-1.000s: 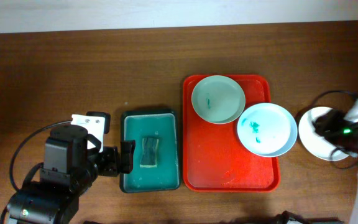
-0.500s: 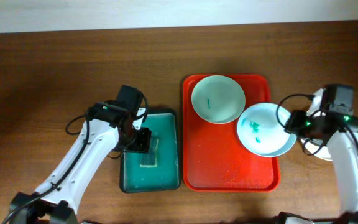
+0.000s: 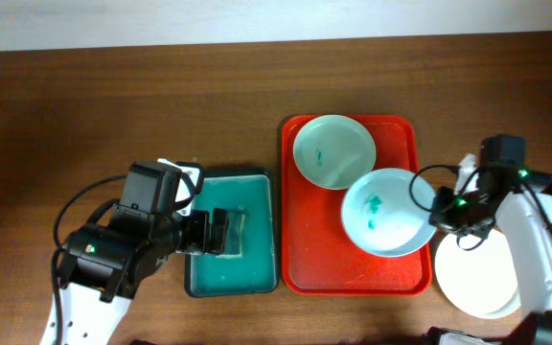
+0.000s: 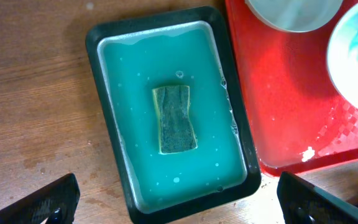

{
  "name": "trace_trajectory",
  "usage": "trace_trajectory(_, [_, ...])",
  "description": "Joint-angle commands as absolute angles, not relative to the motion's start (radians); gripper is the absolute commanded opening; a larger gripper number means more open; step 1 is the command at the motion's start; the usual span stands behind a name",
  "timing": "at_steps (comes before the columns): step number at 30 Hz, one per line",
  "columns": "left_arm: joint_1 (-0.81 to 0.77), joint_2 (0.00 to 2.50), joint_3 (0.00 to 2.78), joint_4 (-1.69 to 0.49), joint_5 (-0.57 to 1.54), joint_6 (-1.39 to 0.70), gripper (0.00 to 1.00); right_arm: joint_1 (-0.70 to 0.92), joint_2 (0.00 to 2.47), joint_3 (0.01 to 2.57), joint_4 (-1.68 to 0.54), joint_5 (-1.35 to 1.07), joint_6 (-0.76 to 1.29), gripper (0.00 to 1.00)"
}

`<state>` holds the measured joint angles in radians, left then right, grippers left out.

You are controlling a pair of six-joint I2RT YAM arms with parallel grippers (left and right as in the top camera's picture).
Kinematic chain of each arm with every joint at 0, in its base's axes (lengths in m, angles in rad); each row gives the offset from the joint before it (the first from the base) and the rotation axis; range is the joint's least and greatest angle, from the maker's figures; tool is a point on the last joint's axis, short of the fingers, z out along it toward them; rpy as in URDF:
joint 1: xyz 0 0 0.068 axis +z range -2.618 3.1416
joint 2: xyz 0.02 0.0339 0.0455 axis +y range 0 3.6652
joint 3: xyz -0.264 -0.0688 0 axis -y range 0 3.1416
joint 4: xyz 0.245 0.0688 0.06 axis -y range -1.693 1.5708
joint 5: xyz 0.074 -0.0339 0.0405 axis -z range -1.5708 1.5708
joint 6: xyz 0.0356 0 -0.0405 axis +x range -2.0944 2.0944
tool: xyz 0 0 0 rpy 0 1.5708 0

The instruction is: Clean dirty plates on tray and stack at the side

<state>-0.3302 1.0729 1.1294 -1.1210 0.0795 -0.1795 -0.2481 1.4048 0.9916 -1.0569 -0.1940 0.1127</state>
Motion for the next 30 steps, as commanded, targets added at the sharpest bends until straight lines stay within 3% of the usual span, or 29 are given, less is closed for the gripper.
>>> trace_trajectory(1, [-0.332, 1.084, 1.129, -1.119, 0.09, -0.177, 1.0, -0.076, 1.366, 0.886, -1.052, -0.203, 0.251, 0.04])
trace_trajectory(4, [-0.332, 1.085, 1.127, -1.119, 0.086, -0.177, 1.0, 0.029, 1.368, 0.696, -0.857, -0.084, 0.493, 0.04])
trace_trajectory(5, [-0.332, 1.092, 1.114, -1.114, 0.086, -0.177, 1.0, 0.029, 1.368, 0.671, -0.792, -0.153, 0.467, 0.15])
trace_trajectory(6, [-0.332, 1.108, 1.09, -1.098, 0.086, -0.177, 1.0, 0.029, 1.364, 0.682, -0.762, -0.216, 0.36, 0.33])
trace_trajectory(11, [-0.332, 1.406, 0.955, -0.926, 0.091, -0.216, 0.85, 0.029, 1.2, 0.816, -0.898, -0.225, 0.244, 0.35])
trace_trajectory(13, [-0.361, 1.583, 0.955, -0.907, 0.205, -0.224, 0.67, 0.029, 1.115, 0.816, -0.929, -0.225, 0.243, 0.35])
trace_trajectory(15, [-0.408, 1.677, 0.955, -0.894, 0.186, -0.305, 0.57, 0.029, 1.114, 0.816, -0.944, -0.225, 0.243, 0.35])
trace_trajectory(19, [-0.446, 1.801, 0.956, -0.849, 0.135, -0.382, 0.0, 0.029, 1.119, 0.816, -0.947, -0.226, 0.243, 0.34])
trace_trajectory(21, [-0.446, 1.758, 1.022, -0.93, 0.134, -0.381, 0.0, 0.029, 1.119, 0.816, -0.958, -0.225, 0.242, 0.34])
trace_trajectory(23, [-0.446, 1.662, 1.103, -1.001, 0.097, -0.378, 0.49, 0.029, 1.119, 0.816, -0.965, -0.225, 0.242, 0.34])
trace_trajectory(24, [-0.446, 1.625, 1.11, -0.996, 0.039, -0.373, 0.64, 0.029, 1.119, 0.816, -0.965, -0.225, 0.242, 0.34])
trace_trajectory(27, [-0.447, 1.633, 1.06, -0.926, -0.113, -0.373, 0.62, 0.029, 1.119, 0.816, -0.964, -0.225, 0.243, 0.34])
trace_trajectory(30, [-0.447, 1.743, 0.995, -0.761, -0.065, -0.382, 0.46, 0.029, 1.119, 0.816, -0.986, -0.225, 0.243, 0.34])
